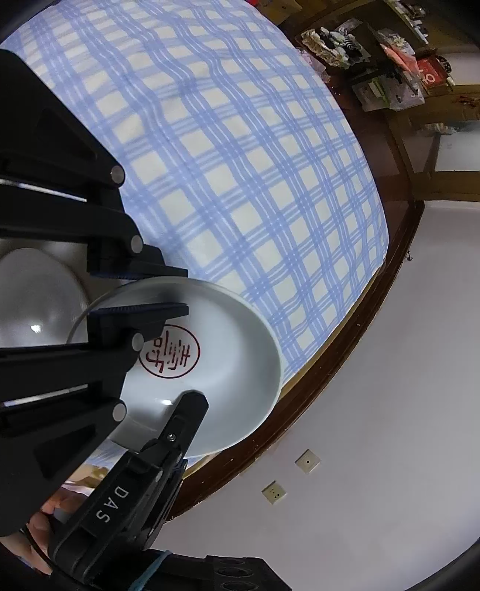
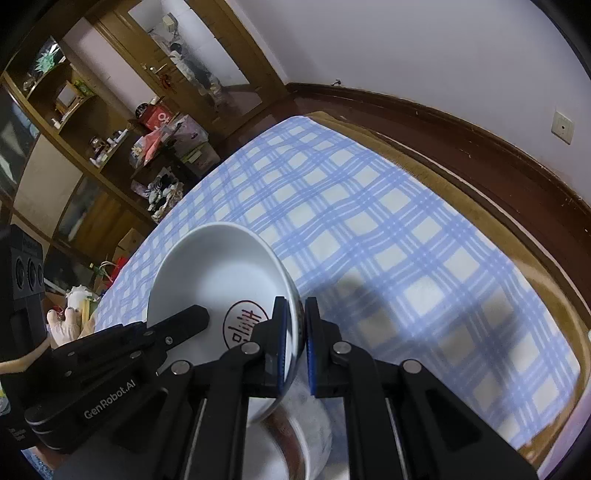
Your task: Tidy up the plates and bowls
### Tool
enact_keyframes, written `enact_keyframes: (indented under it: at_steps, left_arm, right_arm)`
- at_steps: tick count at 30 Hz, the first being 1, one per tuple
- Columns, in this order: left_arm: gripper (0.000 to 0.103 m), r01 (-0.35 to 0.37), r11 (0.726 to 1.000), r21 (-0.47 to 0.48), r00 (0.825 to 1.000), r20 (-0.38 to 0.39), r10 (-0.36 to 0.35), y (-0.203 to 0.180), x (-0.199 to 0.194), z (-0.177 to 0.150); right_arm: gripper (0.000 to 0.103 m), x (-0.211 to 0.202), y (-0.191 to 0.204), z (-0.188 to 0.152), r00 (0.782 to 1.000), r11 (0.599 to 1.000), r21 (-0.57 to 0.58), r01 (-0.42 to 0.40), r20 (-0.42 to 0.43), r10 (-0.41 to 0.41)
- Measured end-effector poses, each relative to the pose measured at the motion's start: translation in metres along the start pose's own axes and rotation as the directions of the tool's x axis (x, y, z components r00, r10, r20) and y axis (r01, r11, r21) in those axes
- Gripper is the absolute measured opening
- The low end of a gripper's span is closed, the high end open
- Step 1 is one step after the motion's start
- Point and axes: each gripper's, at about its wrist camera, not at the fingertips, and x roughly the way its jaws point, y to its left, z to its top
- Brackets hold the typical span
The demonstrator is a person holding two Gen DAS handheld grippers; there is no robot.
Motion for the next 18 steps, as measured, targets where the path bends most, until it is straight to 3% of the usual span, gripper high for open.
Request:
enact_keyframes:
  at_steps: [18]
  left_arm:
    - [0.013, 0.011, 0.998, -0.058, 1.000, 0.008, -0.011, 0.000, -0.045, -0.076]
  right_arm:
    - [0.010, -0.045, 0.021, -0.060, 1.000, 0.999, -0.048, 0.005, -0.012, -0.006]
